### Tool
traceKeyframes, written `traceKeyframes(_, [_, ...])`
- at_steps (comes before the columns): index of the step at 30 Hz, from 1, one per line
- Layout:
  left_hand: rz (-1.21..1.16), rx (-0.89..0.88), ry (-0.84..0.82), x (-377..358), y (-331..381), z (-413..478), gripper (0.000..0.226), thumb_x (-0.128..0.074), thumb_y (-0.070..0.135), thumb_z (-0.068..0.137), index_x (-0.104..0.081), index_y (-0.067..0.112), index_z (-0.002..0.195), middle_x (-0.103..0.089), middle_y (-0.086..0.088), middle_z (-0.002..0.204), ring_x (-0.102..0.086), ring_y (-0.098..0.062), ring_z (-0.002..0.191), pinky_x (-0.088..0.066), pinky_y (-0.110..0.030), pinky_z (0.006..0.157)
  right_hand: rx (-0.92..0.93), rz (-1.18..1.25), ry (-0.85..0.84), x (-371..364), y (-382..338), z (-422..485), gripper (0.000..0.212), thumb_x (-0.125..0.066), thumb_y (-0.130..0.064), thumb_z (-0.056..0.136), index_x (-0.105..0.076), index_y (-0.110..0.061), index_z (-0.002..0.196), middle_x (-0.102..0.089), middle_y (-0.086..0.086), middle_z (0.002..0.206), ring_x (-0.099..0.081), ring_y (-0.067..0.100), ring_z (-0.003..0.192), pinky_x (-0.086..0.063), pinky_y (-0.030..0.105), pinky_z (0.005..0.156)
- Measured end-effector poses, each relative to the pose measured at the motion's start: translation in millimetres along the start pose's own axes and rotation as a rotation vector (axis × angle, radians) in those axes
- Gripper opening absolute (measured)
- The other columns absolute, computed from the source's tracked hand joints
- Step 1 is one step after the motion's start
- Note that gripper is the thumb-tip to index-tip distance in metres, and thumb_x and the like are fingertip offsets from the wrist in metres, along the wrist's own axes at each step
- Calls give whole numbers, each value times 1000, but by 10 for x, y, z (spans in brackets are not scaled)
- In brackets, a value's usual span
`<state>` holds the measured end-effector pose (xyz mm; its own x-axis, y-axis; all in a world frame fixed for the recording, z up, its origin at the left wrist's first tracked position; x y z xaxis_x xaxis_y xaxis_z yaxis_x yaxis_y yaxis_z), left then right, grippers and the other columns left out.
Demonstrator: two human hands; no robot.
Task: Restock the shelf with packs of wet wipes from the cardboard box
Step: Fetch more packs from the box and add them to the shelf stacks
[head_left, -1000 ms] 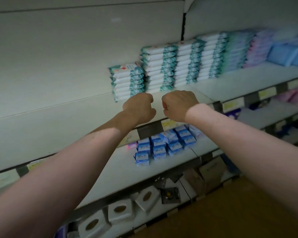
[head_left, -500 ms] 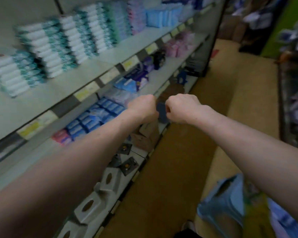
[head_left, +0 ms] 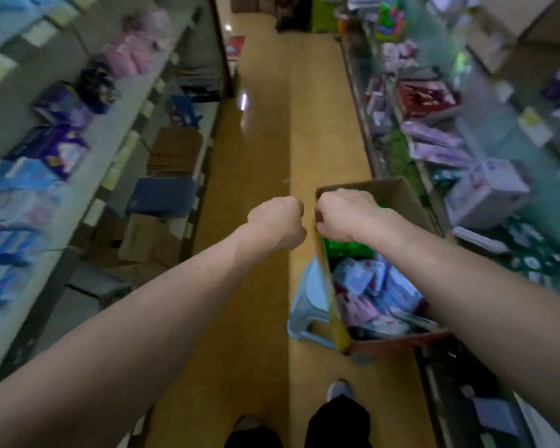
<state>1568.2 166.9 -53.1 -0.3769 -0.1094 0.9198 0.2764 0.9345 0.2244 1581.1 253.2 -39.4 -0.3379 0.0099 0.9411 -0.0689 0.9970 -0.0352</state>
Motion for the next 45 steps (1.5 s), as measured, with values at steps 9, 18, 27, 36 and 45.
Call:
traceKeyframes(9, [7, -84, -251, -1255, 1223, 735, 36, -56, 26, 88, -60, 15, 122, -61, -13, 124, -58, -32, 113, -47, -33, 85, -131, 97, -193, -1007, 1586, 16, 35, -54, -25, 90, -61, -16, 123, -59, 11, 128, -57, 29, 116, -46, 32, 87])
traceKeyframes(18, [-33, 6, -577, -2491, 1215, 818, 35, -54, 23, 93, -55, 10, 125, -58, -13, 126, -57, -31, 111, -48, -34, 85, -137, 107, -580, -2474, 2264, -51, 30, -50, -20, 91, -59, -16, 119, -56, 9, 129, -56, 29, 113, -45, 30, 85])
traceKeyframes(27, [-275, 154, -632, -2933, 1154, 870, 31, -53, 17, 94, -61, 1, 120, -63, -17, 116, -62, -33, 101, -53, -37, 84, -157, 80, -792, -3402, 2337, -270, 37, -46, -8, 93, -46, -10, 131, -53, 12, 131, -55, 29, 117, -49, 40, 93])
traceKeyframes(36, [-1047, 569, -802, -3108, 1359, 688, 43, -57, 54, 88, -57, 18, 112, -60, -7, 108, -62, -23, 95, -55, -37, 80, -168, 201, -522, -2756, 2272, 206, 26, -53, -23, 94, -56, -10, 116, -58, 13, 120, -56, 30, 112, -42, 31, 78])
traceKeyframes(45, [-1469, 969, -499, -3143, 949, 800, 33, -47, 29, 98, -56, 8, 122, -64, -12, 93, -64, -25, 68, -57, -36, 49, -211, 1168, -782, -2759, 1682, 201, 12, -57, -15, 92, -61, -6, 99, -64, 9, 87, -66, 22, 88, -57, 37, 83])
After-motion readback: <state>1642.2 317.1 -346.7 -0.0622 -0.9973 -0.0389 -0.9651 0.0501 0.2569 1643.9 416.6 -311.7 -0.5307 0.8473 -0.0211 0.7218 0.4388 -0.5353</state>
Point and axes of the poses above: each hand's wrist, its own z-axis towards the middle knuckle, its own x-axis out of the back of the hand, y = z × x, the point moved 8 cm from there along z, towards the middle knuckle
